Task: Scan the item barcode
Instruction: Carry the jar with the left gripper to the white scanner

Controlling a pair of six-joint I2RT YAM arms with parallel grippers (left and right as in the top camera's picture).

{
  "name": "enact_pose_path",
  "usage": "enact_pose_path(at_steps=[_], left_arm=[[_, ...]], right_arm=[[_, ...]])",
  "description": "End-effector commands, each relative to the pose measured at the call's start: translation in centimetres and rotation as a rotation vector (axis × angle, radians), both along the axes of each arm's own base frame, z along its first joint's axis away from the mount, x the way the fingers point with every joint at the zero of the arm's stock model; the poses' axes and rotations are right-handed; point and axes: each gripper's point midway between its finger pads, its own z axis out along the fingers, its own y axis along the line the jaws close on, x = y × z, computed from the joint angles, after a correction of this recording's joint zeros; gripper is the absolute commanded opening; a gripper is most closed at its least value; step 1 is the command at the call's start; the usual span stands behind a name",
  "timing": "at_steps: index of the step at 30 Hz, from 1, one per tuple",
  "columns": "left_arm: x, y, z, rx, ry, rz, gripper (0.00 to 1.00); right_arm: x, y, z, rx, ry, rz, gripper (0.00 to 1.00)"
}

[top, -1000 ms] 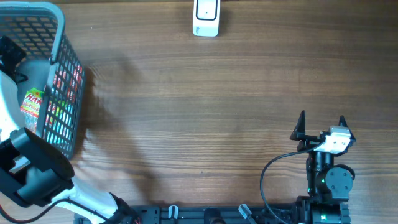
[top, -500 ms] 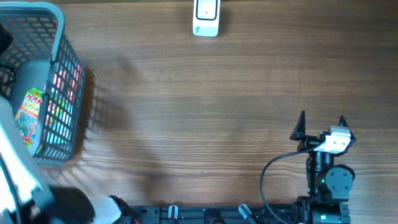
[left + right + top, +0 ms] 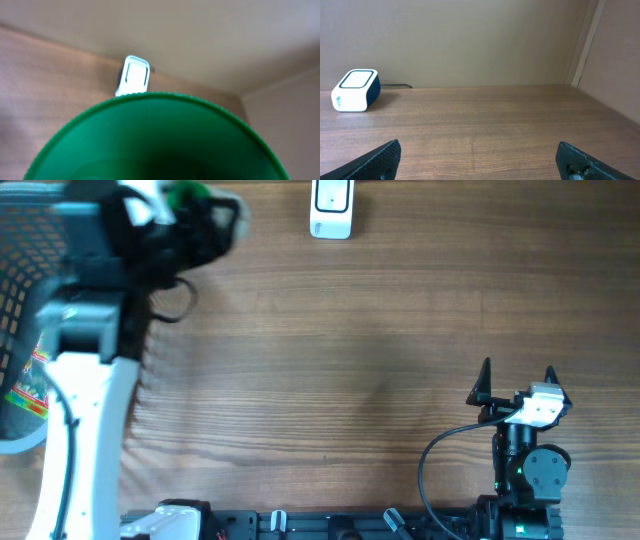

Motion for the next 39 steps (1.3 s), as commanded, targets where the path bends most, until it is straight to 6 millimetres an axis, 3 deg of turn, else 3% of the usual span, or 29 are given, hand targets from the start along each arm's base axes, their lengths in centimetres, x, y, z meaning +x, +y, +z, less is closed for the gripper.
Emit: enact_pose_path(at_steps=[1,3,6,9,12,17,20,23,27,29,30,31,32,35,39], left_arm=[[1.2,-4.1,-4.9,0.111,0.110,-0.015,0.60],[1.4,-6.3,-7.7,0.154,0.174,-0.052,0.60],[1.0,-11.2,-14.0,0.221,0.314,-0.156,0.59],[-1.1,-15.9,-20.7,0.339,0.434,-0.298,0.59],[-3.1,-18.7,-24.4,0.514,0.401,-0.532,0.57],[-5.8,-23.0,-27.6,0.688,0.226,-0.921,0.58],[-6.6,-23.9,-28.9,0.692,0.182,-1.016,0.57],[-7.0,-23.3,-31.1,0.704,0.208,-1.036,0.58],[-5.8,-24.1,-31.9,0.542,0.346,-0.777,0.62],[-3.6,-23.4,-31.7,0.412,0.457,-0.418,0.62],[-2.9,-22.3,-31.8,0.321,0.543,-0.177,0.62],[-2.8,-21.6,-32.0,0.268,0.593,-0.043,0.62],[-3.1,-20.4,-32.5,0.193,0.668,0.176,0.62],[-5.6,-18.4,-34.4,0.078,0.800,0.574,0.63],[-8.7,-18.5,-37.2,0.089,0.886,0.719,0.76]], right_arm=[[0.0,0.3,0.1,-0.006,-0.007,0.018,1.00],[0.0,0.3,0.1,-0.005,-0.007,0.018,1.00],[0.0,0.3,0.2,-0.005,-0.007,0.018,1.00],[0.0,0.3,0.1,-0.005,-0.007,0.018,1.00],[0.0,0.3,0.2,-0.005,-0.007,0.018,1.00],[0.0,0.3,0.1,-0.005,-0.007,0.018,1.00],[0.0,0.3,0.1,-0.005,-0.007,0.018,1.00],[0.0,0.3,0.1,-0.005,-0.007,0.018,1.00],[0.0,0.3,0.1,-0.005,-0.007,0.018,1.00],[0.0,0.3,0.1,-0.005,-0.007,0.018,1.00],[0.0,0.3,0.1,-0.005,-0.007,0.018,1.00],[0.0,0.3,0.1,-0.005,-0.007,0.018,1.00],[0.0,0.3,0.1,-0.005,-0.007,0.018,1.00],[0.0,0.3,0.2,-0.005,-0.007,0.018,1.00],[0.0,0.3,0.1,-0.005,-0.007,0.018,1.00]])
